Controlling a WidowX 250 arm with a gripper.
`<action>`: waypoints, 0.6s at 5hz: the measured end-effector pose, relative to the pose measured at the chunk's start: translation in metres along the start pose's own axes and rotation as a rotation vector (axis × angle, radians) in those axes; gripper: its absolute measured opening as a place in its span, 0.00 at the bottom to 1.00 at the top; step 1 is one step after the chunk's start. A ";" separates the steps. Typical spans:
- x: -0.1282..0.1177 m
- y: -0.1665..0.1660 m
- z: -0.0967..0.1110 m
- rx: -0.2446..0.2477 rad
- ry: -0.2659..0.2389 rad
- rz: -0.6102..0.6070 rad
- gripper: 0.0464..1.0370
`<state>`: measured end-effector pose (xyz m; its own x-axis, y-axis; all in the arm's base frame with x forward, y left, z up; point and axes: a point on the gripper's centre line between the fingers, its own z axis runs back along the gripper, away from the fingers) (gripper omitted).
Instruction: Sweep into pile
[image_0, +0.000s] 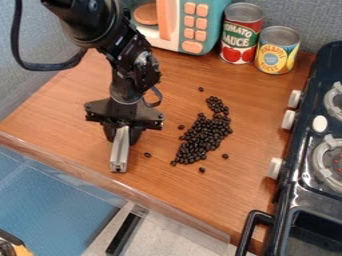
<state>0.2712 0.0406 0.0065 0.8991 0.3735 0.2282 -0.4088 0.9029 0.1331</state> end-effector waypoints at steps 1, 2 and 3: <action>-0.008 -0.007 0.003 -0.010 0.035 0.023 0.34; -0.013 -0.015 0.005 -0.007 0.052 0.055 0.34; -0.010 -0.026 0.005 0.003 0.079 0.116 0.34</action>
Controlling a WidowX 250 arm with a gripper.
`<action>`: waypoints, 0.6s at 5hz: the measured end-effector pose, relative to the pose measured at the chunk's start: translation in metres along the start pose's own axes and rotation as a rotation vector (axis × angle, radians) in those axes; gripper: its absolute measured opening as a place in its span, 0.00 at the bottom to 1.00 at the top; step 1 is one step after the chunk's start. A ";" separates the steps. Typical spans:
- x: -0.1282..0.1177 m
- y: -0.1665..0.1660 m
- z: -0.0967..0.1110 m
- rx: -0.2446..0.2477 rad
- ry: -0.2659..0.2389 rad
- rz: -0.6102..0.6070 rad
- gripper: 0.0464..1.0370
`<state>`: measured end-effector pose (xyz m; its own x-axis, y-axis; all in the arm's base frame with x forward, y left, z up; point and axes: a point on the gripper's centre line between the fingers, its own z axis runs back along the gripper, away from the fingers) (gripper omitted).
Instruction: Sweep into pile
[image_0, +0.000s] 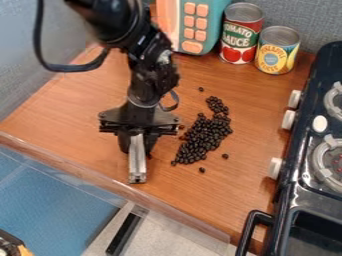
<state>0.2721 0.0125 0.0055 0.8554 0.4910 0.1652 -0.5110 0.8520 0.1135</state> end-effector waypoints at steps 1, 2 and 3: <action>0.004 -0.014 0.000 0.007 0.011 0.052 0.34; 0.008 -0.030 0.000 0.006 0.006 0.086 0.34; 0.010 -0.042 0.000 0.008 0.017 0.123 0.34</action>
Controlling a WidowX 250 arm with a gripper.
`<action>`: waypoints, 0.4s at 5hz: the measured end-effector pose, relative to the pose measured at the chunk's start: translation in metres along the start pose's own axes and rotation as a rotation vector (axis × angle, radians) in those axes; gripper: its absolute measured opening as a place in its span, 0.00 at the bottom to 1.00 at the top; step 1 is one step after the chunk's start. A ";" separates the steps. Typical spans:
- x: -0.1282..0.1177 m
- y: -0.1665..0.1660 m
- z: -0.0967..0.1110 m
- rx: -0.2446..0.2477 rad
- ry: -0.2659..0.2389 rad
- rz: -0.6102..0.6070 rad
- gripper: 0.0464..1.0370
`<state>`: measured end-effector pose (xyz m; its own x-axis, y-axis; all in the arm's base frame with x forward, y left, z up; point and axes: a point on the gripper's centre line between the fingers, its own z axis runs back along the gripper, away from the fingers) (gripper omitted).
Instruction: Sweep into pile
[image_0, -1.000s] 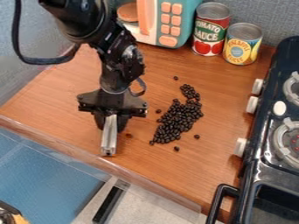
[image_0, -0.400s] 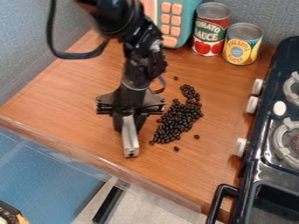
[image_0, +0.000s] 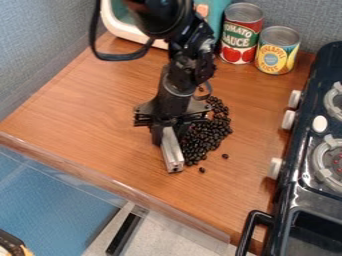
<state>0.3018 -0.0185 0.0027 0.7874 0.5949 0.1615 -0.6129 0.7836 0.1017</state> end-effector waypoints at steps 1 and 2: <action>0.004 -0.007 0.000 0.000 0.011 0.035 0.34; 0.006 -0.012 0.001 0.004 0.027 0.060 0.34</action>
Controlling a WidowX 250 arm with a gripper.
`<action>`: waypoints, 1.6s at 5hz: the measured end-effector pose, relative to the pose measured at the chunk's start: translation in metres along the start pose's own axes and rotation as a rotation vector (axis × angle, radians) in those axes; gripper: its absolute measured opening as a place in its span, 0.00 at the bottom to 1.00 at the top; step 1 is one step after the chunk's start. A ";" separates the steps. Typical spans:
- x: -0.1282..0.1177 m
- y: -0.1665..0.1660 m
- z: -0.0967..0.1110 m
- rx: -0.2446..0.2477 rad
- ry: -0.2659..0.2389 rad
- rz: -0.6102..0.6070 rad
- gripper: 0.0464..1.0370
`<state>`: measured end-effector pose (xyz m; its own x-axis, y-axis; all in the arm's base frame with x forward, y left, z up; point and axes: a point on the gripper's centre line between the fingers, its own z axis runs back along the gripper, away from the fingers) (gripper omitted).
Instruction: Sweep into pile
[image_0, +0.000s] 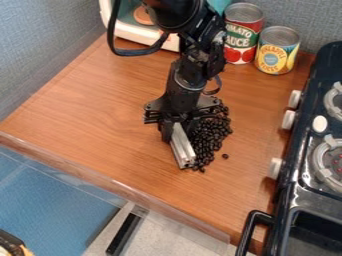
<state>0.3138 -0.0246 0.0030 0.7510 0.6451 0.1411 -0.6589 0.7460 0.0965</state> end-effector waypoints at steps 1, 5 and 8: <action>0.003 -0.006 0.000 -0.001 0.015 0.019 0.34; 0.015 -0.026 0.004 -0.004 0.050 0.067 0.34; 0.024 -0.004 0.013 -0.027 0.159 0.057 0.34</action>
<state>0.3337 -0.0144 0.0191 0.7112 0.7028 -0.0127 -0.7007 0.7103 0.0664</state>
